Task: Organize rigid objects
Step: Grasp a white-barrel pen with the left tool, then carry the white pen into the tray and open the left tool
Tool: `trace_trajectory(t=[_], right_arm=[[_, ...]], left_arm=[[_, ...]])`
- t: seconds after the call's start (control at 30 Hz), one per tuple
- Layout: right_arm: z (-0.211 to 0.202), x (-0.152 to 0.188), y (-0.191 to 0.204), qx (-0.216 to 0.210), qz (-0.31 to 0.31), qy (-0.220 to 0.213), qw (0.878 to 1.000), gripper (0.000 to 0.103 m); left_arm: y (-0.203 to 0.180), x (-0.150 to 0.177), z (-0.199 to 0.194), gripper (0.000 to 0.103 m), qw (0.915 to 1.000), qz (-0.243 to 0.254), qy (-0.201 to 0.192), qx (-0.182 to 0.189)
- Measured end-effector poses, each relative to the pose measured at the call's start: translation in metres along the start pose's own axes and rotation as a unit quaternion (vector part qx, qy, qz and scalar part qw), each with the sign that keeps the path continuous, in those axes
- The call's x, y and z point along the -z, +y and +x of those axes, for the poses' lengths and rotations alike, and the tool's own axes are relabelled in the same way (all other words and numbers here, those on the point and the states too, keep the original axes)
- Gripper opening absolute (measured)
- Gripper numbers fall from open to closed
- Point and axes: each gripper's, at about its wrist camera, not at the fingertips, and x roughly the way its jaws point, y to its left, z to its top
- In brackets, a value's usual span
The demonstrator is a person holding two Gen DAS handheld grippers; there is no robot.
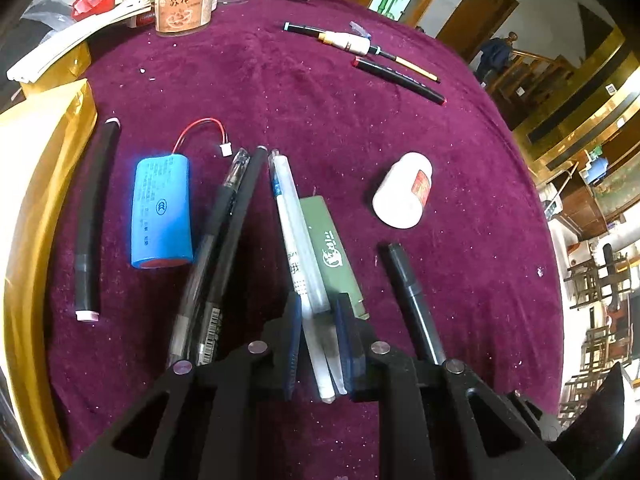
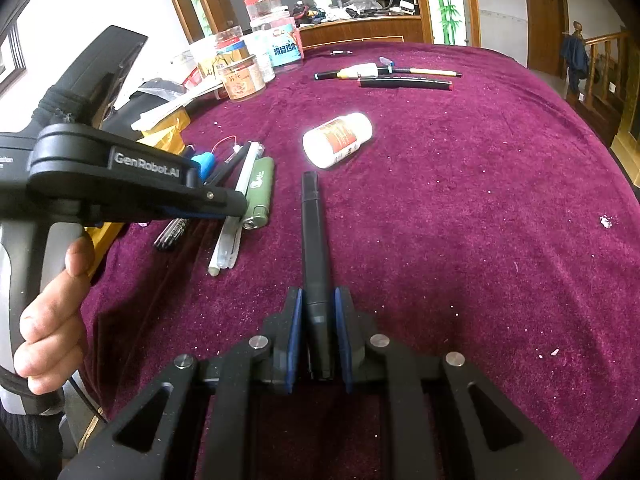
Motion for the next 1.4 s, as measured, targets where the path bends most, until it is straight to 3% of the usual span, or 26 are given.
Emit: trace_trajectory(t=[0.17,0.23,0.33,0.5,0.7,0.83,0.9,1.03,1.2,1.27,1.4], right_arm=[[0.0,-0.001,0.0,0.0,0.0,0.0,1.0,0.016],[0.0,0.0,0.0,0.0,0.0,0.0,1.0,0.016],[0.0,0.0,0.0,0.0,-0.001,0.0,1.0,0.016],[0.0,0.0,0.0,-0.002,0.001,0.001,1.0,0.016],[0.002,-0.002,0.002,0.005,-0.004,0.005,1.0,0.016],[0.01,-0.007,0.023,0.049,-0.065,0.021,0.996,0.019],[0.014,-0.009,0.029,0.056,-0.083,0.019,0.995,0.015],[0.004,-0.015,0.018,0.005,-0.029,-0.005,1.0,0.015],[-0.034,-0.025,0.069,-0.114,-0.036,-0.052,0.991,0.015],[-0.035,-0.028,0.1,-0.16,-0.053,-0.046,0.985,0.015],[-0.016,-0.034,0.164,-0.24,-0.077,-0.005,0.968,0.015]], left_arm=[[0.008,-0.005,0.004,0.016,0.9992,-0.023,0.01,0.033],[0.007,-0.01,0.006,0.017,0.9991,-0.031,0.011,0.028],[0.001,-0.015,0.005,0.01,0.9998,-0.013,0.007,0.012],[0.006,0.004,-0.016,0.007,0.9992,-0.004,-0.005,0.039],[0.035,0.03,-0.047,0.007,0.9907,-0.048,0.008,0.127],[0.052,0.05,-0.08,0.007,0.9865,-0.067,-0.006,0.149],[0.07,0.063,-0.109,0.007,0.9842,-0.082,-0.028,0.154],[0.111,0.082,-0.161,0.007,0.9817,-0.114,-0.085,0.127],[0.16,0.102,-0.205,0.007,0.9759,-0.151,-0.144,0.063],[0.181,0.109,-0.209,0.007,0.9726,-0.173,-0.151,0.036],[0.218,0.115,-0.207,0.007,0.9661,-0.208,-0.152,0.019]])
